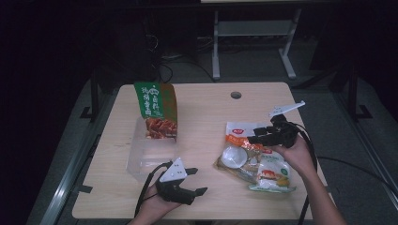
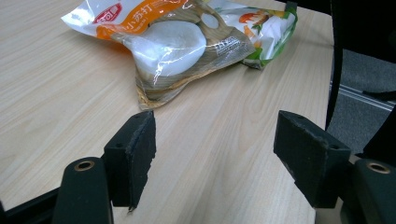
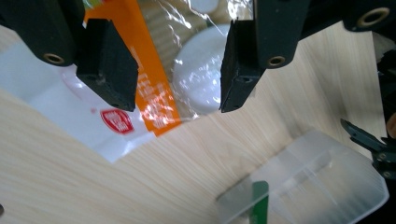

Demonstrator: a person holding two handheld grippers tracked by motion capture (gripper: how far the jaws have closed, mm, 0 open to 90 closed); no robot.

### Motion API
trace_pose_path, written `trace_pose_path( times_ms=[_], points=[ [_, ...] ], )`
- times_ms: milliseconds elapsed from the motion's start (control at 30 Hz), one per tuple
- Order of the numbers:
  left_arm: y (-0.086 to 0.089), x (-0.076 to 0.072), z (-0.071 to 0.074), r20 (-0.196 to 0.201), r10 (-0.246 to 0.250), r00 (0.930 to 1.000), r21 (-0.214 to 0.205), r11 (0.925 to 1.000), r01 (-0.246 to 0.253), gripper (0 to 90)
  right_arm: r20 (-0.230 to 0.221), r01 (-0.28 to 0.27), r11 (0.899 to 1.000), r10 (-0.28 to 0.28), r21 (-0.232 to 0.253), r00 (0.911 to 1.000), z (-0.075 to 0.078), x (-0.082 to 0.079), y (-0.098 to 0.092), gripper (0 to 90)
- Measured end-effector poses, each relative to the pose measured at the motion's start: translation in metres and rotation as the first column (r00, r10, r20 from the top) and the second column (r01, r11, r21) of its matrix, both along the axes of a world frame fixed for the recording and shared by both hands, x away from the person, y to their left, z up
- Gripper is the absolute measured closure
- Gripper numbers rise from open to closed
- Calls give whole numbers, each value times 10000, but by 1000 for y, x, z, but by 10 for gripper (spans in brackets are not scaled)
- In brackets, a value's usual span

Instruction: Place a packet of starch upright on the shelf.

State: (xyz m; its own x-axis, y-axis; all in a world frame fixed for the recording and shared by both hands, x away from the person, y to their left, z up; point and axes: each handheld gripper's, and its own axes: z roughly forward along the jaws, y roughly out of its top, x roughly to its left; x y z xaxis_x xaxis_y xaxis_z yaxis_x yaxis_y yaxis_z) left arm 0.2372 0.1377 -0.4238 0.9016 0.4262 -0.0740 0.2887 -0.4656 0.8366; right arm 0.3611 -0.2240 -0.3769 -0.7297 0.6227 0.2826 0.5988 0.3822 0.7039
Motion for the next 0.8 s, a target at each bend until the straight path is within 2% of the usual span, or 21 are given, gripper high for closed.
trace_pose_path(
  times_ms=[500, 700, 800],
  points=[
    [0, 0, -1, -23, 8, 10000, -30, 10000, -8, 298, -431, 742, 9971, -749, -167, 9963, -24, -8, -29, 457],
    [-3, 0, -2, -49, -66, 10000, 13, 10000, 66, 298, -816, 1238, 9918, -1260, -314, 9887, -36, -8, -40, 455],
    [-4, 0, -3, -89, -74, 9999, -12, 10000, 74, 298, -899, 1303, 9910, -1326, -309, 9871, -40, -6, -42, 455]
  ],
)
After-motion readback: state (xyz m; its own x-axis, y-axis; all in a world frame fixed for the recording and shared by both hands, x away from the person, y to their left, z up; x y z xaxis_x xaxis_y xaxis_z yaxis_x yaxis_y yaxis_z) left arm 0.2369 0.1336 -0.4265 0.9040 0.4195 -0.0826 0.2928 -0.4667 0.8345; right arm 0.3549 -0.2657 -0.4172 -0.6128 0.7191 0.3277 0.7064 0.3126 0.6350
